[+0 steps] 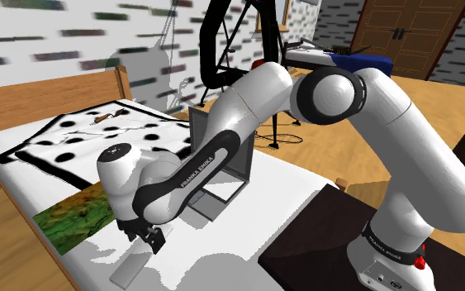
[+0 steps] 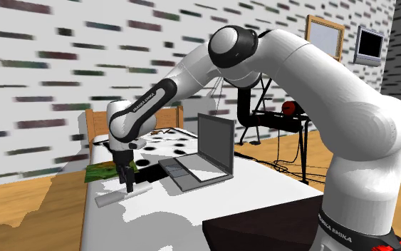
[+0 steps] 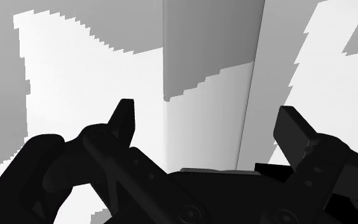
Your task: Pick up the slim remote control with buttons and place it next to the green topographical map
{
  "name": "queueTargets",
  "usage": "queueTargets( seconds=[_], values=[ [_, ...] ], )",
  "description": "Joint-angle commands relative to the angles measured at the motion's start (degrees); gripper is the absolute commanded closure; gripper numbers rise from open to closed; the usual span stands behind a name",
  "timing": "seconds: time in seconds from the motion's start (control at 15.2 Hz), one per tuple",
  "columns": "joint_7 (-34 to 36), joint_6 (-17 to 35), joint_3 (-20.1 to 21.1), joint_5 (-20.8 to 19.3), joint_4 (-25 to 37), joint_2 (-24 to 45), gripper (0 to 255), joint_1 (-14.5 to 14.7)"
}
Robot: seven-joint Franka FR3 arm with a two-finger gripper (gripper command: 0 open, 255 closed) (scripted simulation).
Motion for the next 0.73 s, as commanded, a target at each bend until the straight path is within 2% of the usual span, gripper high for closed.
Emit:
queueTargets(
  seconds=[0.0, 0.13, 0.66],
  values=[
    [-0.5, -1.6, 0.7, 0.7, -0.1, -1.8, 0, -0.5],
    [-0.9, -3.6, 1.6, 1.7, -0.2, -3.9, 0, -1.0],
    [-0.9, -3.6, 1.6, 1.7, -0.2, -3.9, 0, -1.0]
  ],
)
